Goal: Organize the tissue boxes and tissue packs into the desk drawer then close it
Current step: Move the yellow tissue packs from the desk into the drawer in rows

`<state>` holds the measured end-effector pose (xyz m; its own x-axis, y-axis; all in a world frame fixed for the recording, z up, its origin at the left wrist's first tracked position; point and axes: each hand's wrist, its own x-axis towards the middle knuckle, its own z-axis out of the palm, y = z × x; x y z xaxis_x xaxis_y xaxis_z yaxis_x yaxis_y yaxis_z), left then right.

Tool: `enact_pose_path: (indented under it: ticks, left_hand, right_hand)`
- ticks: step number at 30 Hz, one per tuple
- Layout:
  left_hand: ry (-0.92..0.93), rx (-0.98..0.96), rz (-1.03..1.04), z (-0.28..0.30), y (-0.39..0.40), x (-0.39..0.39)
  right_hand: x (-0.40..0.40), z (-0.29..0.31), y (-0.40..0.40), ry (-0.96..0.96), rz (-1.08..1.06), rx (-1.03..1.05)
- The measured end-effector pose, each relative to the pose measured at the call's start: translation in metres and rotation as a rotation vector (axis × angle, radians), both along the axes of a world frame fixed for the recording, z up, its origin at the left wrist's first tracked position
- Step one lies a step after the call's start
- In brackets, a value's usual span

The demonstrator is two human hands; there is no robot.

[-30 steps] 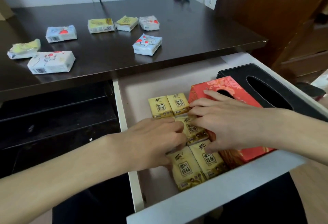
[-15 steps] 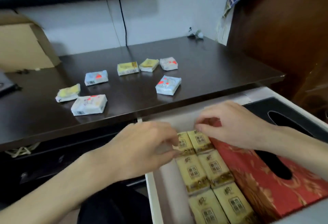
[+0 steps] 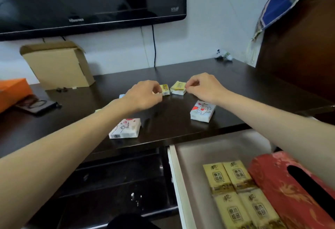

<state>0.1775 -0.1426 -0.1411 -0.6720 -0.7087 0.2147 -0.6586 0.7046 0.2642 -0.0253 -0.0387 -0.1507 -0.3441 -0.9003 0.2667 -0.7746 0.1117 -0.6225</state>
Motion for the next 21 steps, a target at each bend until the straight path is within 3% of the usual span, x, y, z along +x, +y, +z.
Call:
enact_pose_path:
  ticks: [10, 16, 21]
  left_hand:
    - [-0.228, 0.027, -0.072, -0.015, -0.081, -0.04]
    - [-0.234, 0.031, -0.083, -0.017, -0.082, -0.035]
    - [-0.37, -0.006, -0.126, -0.013, -0.075, -0.035]
  right_hand:
    - [-0.022, -0.02, -0.095, 0.268, -0.005, 0.254]
    - [-0.032, -0.018, -0.095, 0.294, 0.097, 0.301]
    - [-0.035, -0.007, -0.085, 0.276, 0.183, 0.317]
